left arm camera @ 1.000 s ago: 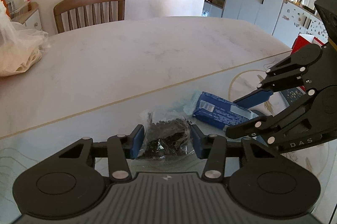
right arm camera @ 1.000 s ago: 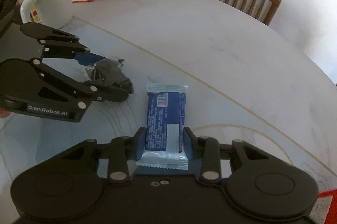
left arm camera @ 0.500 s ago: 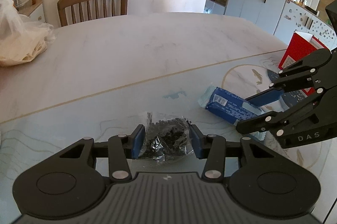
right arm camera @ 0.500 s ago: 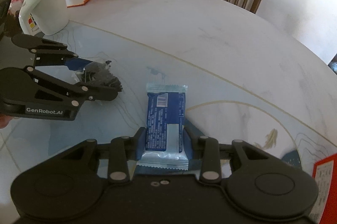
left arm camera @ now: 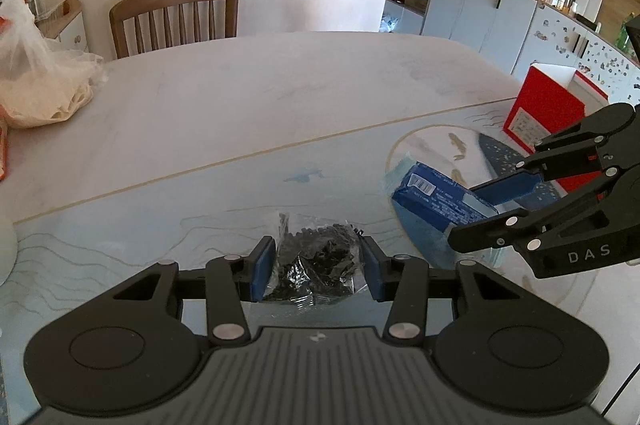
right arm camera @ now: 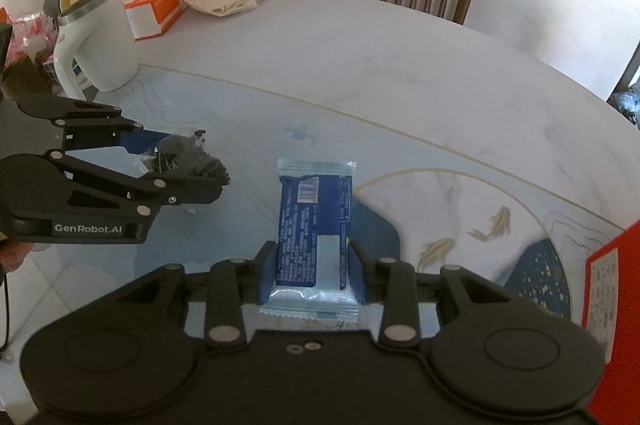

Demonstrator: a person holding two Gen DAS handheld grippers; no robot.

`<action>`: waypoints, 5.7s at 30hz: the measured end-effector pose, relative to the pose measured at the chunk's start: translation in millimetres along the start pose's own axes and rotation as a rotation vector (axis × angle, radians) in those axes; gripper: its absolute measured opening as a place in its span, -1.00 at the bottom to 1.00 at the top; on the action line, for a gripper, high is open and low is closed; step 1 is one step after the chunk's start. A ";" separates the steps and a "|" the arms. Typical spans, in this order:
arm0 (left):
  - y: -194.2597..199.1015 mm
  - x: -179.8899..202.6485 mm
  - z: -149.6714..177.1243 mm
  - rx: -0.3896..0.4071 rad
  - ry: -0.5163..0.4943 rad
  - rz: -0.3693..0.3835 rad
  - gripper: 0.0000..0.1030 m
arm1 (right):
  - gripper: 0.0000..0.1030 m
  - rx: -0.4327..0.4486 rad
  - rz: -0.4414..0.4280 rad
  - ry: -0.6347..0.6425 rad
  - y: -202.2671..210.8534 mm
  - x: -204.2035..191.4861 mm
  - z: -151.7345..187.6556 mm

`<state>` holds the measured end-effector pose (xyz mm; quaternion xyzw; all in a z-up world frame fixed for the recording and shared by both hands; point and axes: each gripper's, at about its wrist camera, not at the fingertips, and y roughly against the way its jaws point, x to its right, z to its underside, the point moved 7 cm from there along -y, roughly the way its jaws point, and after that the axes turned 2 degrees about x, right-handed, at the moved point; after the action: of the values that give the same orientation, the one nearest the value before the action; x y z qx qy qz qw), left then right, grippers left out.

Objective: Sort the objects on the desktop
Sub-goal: 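Carry the dark bag and blue bar with both tools over the shoebox, then open both tools to drop the dark bag and blue bar into the box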

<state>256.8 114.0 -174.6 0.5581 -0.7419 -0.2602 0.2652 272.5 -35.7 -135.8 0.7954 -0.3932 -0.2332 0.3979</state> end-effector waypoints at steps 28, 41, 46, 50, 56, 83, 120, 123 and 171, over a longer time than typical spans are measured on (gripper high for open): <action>56.8 72.8 -24.4 0.032 0.013 0.047 -0.13 | -0.30 0.097 0.028 -0.142 100.1 26.0 30.4; 65.2 134.4 -56.4 0.083 -0.020 0.092 -0.13 | -0.30 0.165 0.076 -0.154 151.8 73.0 46.8; 60.9 157.3 -68.4 0.095 -0.030 0.105 -0.13 | -0.30 0.183 0.090 -0.166 165.5 95.8 55.1; 56.0 177.4 -77.3 0.106 -0.051 0.112 -0.13 | -0.30 0.197 0.100 -0.184 175.8 117.5 62.4; 45.6 207.2 -86.8 0.118 -0.063 0.115 -0.13 | -0.30 0.204 0.121 -0.200 187.3 149.1 75.5; -15.9 336.8 -127.3 0.084 -0.206 0.238 -0.13 | -0.30 0.185 0.254 -0.287 209.2 274.7 129.6; -126.2 395.6 -111.8 -0.157 -0.488 0.285 -0.13 | -0.30 -0.031 0.274 -0.226 130.8 334.9 151.1; -130.4 394.6 -111.0 -0.167 -0.495 0.275 -0.13 | -0.30 -0.033 0.270 -0.215 129.2 332.6 151.0; -117.3 384.7 -126.5 -0.244 -0.384 0.320 0.41 | 0.08 -0.003 0.226 -0.169 153.6 320.2 148.7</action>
<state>333.4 -297.5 -123.4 0.3384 -0.8205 -0.4034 0.2227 289.7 -419.7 -114.5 0.7230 -0.5121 -0.2536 0.3881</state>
